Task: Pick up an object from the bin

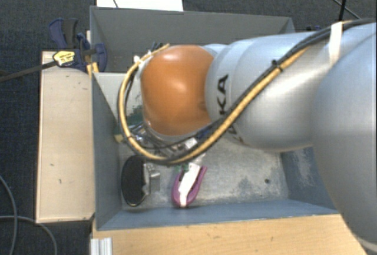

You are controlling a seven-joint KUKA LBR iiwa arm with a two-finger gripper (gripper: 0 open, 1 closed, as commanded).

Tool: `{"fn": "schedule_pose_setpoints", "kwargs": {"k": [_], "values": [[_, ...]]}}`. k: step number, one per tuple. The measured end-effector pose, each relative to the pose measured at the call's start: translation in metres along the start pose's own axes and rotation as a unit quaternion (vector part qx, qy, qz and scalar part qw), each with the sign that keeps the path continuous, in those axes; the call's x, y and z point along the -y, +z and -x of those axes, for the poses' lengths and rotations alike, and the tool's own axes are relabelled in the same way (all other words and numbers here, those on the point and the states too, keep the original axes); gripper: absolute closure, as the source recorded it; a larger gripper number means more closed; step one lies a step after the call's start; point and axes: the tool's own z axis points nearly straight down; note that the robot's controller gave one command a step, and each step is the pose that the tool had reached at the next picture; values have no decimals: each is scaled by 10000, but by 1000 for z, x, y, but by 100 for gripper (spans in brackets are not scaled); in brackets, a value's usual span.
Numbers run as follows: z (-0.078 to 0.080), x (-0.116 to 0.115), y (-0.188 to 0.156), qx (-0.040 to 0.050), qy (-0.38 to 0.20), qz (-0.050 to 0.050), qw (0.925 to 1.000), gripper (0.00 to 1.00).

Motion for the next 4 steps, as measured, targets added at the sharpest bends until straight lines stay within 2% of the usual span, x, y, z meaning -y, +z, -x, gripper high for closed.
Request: {"fn": "schedule_pose_setpoints", "kwargs": {"k": [1, 2, 3, 4], "values": [[79, 51, 111, 16, -958, -2, 9954, 0], [34, 27, 84, 3, -825, 7, 9966, 0], [14, 51, 133, -27, -2757, -3, 9613, 0], [15, 51, 132, 8, -2740, -2, 9617, 100]]}}
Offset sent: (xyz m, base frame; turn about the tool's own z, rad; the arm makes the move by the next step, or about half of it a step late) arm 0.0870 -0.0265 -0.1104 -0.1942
